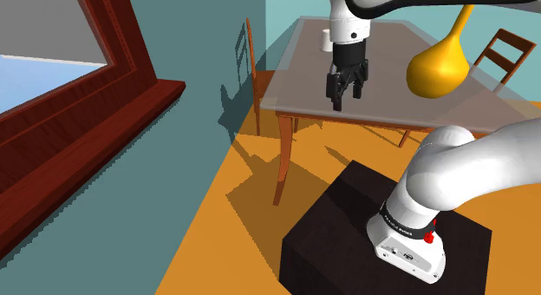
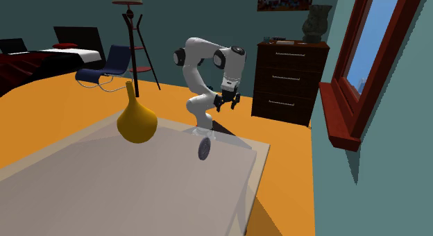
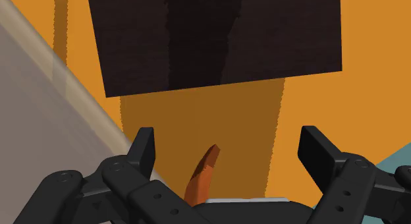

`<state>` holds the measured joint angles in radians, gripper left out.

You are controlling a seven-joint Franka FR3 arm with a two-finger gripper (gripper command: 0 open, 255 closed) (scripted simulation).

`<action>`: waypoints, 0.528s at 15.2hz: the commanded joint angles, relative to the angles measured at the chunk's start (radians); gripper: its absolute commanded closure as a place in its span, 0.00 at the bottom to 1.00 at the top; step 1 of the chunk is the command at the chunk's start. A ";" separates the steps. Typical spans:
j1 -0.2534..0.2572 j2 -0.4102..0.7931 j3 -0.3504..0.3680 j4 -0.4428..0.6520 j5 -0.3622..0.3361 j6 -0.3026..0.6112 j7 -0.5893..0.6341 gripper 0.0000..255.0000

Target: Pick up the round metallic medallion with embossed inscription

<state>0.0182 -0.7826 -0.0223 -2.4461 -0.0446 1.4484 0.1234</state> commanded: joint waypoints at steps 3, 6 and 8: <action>-0.028 0.061 -0.016 0.033 -0.005 0.046 0.031 0.00; -0.068 0.149 -0.042 0.087 -0.010 0.108 0.077 0.00; -0.093 0.205 -0.061 0.126 -0.012 0.144 0.107 0.00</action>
<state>-0.0647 -0.6066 -0.0788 -2.3369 -0.0594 1.5701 0.2082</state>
